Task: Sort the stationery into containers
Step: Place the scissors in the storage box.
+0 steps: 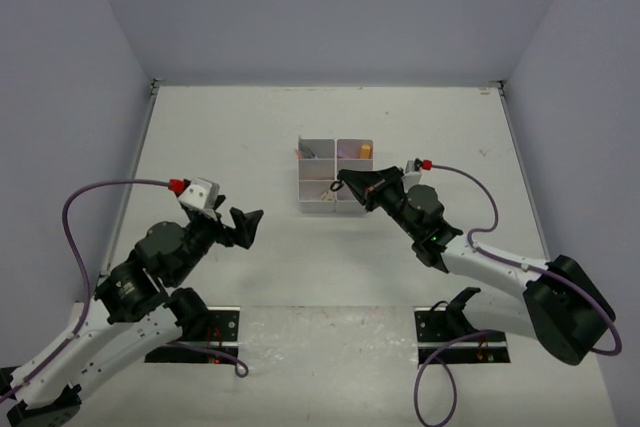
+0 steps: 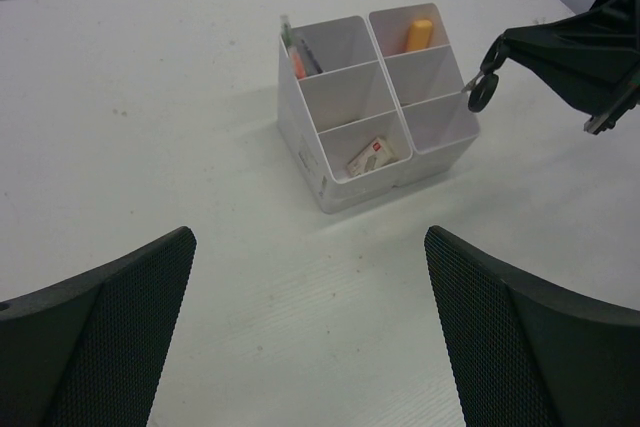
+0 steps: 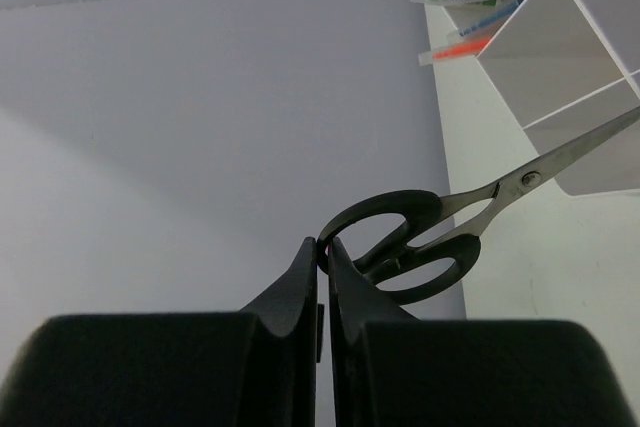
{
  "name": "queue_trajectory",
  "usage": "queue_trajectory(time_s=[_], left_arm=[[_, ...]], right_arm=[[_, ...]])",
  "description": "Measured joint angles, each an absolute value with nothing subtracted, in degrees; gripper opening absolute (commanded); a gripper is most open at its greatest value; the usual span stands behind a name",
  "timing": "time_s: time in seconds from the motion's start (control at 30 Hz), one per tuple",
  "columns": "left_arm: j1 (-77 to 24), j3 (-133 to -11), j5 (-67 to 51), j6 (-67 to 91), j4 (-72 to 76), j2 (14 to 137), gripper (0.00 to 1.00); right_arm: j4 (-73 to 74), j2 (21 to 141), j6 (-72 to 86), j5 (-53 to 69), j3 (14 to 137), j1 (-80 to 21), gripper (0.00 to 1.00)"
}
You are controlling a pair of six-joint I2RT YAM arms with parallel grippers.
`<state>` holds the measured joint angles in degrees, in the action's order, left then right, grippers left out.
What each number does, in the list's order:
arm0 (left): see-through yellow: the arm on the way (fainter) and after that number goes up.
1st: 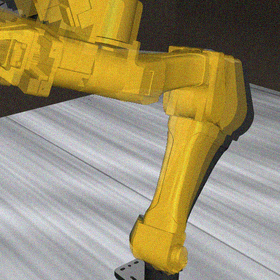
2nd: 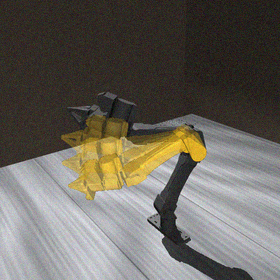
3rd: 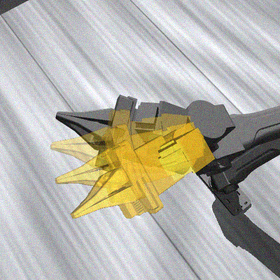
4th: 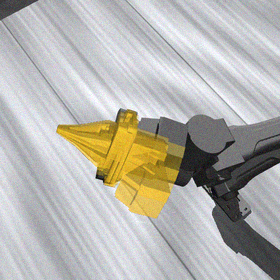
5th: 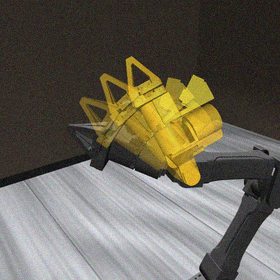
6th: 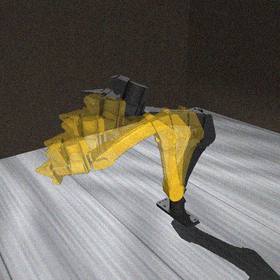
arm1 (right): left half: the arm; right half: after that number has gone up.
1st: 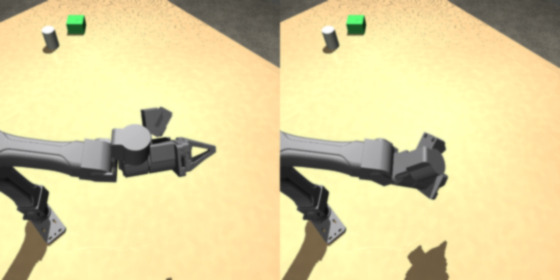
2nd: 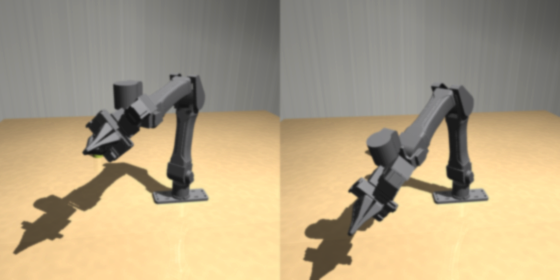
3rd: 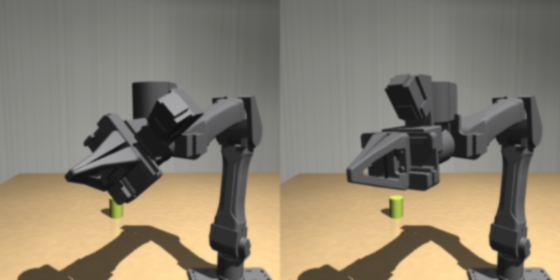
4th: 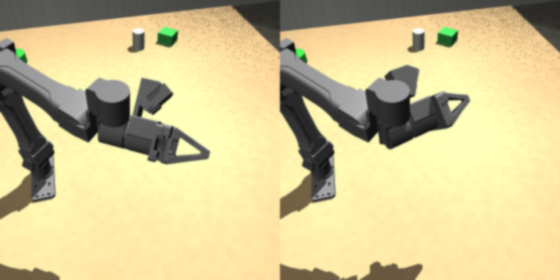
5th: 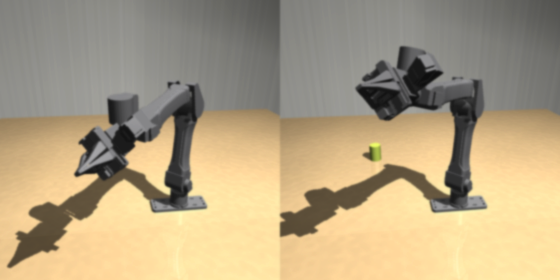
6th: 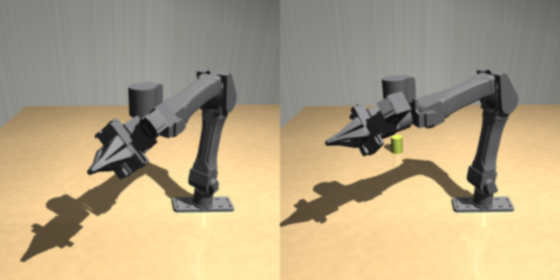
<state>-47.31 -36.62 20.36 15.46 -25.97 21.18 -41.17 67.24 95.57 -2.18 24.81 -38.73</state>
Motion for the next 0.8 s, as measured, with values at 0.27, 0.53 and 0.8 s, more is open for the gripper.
queue_trajectory(time_s=[0.27,0.53,0.8], left_arm=[[-47.33,-36.62,20.34,15.46,-25.98,21.67,1.00],[-47.33,-36.62,20.30,15.46,-25.98,21.98,1.00],[-47.33,-36.62,20.20,15.44,-25.98,22.02,1.00]], right_arm=[[-45.83,68.38,97.85,-5.10,20.66,-38.65,0.00],[-48.60,74.61,99.40,-5.22,20.27,-37.20,0.00],[-50.28,77.09,100.65,-5.89,20.21,-35.88,0.17]])
